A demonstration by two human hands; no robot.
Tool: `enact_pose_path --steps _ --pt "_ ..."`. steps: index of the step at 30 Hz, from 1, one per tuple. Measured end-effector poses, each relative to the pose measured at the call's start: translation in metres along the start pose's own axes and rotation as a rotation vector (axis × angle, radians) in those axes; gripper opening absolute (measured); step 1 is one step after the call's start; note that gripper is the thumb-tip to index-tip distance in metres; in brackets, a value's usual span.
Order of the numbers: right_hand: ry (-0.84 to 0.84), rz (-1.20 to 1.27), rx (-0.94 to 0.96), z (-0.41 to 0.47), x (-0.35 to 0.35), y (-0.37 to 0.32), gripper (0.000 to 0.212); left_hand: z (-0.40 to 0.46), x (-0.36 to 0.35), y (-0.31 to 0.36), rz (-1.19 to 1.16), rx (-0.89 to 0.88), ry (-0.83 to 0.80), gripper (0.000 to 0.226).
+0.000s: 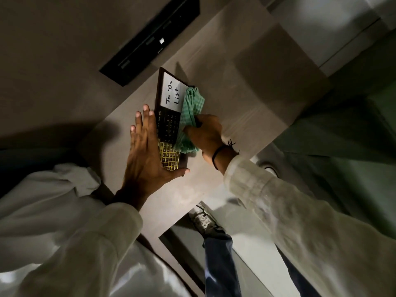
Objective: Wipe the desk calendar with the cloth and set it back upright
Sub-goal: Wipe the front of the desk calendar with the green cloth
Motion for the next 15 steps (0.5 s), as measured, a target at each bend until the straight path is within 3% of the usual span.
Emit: enact_pose_path --steps 4,10,15 --pt "-0.086 0.132 0.058 -0.006 -0.010 -0.007 0.029 0.001 -0.001 0.000 -0.005 -0.001 -0.007 0.155" --pt "0.085 -0.064 0.102 -0.003 0.001 -0.006 0.025 0.002 -0.004 -0.005 0.004 -0.006 -0.009 0.156" --pt "0.044 0.021 0.173 -0.013 -0.013 -0.016 0.028 0.004 -0.006 -0.008 -0.004 0.003 0.009 0.153"
Point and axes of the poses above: each hand's wrist, its own z-axis towards the middle knuckle, its own x-axis out of the back of the hand, y = z × x, the point moved 8 cm from there along z, towards the middle knuckle, and after that the axes turned 14 degrees about -z, right-handed, at the moved point
